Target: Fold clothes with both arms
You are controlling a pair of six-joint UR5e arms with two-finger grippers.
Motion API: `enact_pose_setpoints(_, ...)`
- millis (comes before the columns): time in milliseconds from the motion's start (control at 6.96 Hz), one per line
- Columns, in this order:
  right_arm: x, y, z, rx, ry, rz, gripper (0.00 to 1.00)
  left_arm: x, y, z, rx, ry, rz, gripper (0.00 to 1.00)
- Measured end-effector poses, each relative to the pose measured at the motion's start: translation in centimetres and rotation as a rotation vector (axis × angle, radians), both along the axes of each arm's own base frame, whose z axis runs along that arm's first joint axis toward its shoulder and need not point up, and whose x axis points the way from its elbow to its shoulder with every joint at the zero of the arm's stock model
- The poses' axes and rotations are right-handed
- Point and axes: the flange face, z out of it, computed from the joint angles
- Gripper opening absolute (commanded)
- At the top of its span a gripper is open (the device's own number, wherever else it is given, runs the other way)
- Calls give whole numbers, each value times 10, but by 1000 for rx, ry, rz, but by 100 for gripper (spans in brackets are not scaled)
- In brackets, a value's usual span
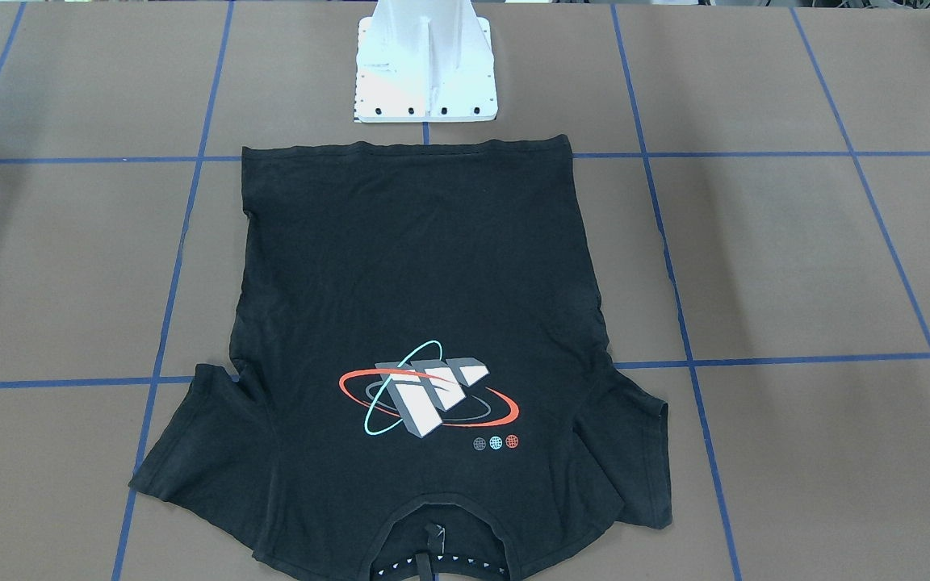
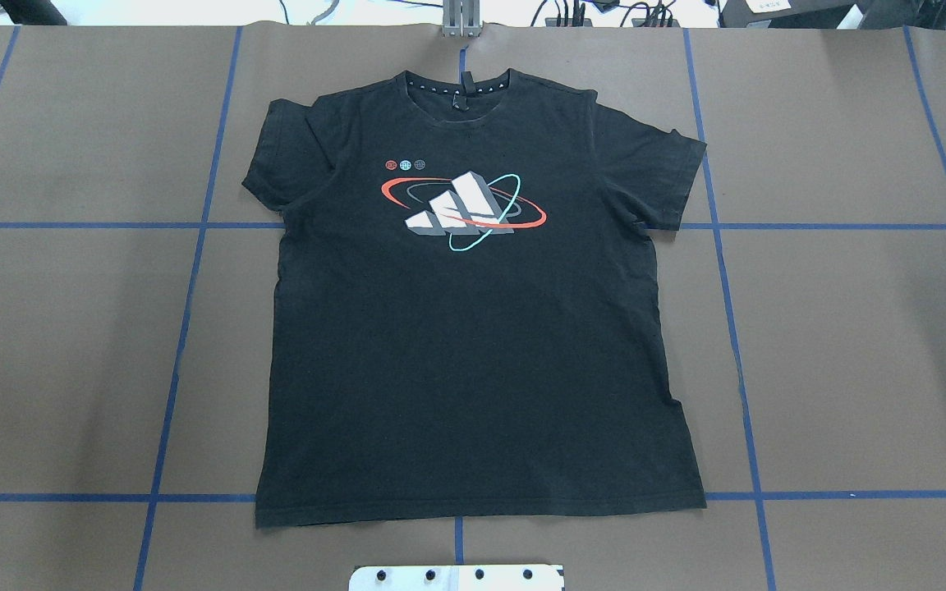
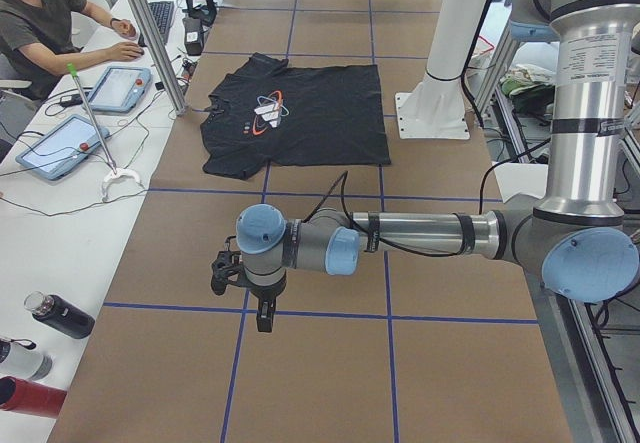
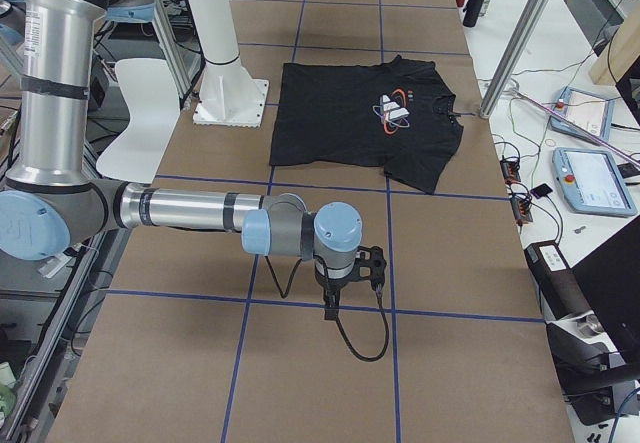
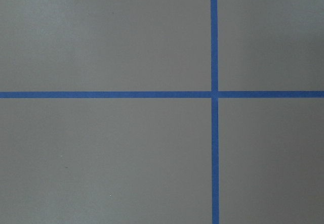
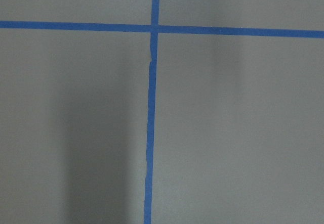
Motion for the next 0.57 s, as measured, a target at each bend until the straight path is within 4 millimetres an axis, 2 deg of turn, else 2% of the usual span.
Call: enact_pose_setpoints(575, -1, -11, -12, 22, -8, 4, 100, 0, -5, -6, 15, 5, 1, 100)
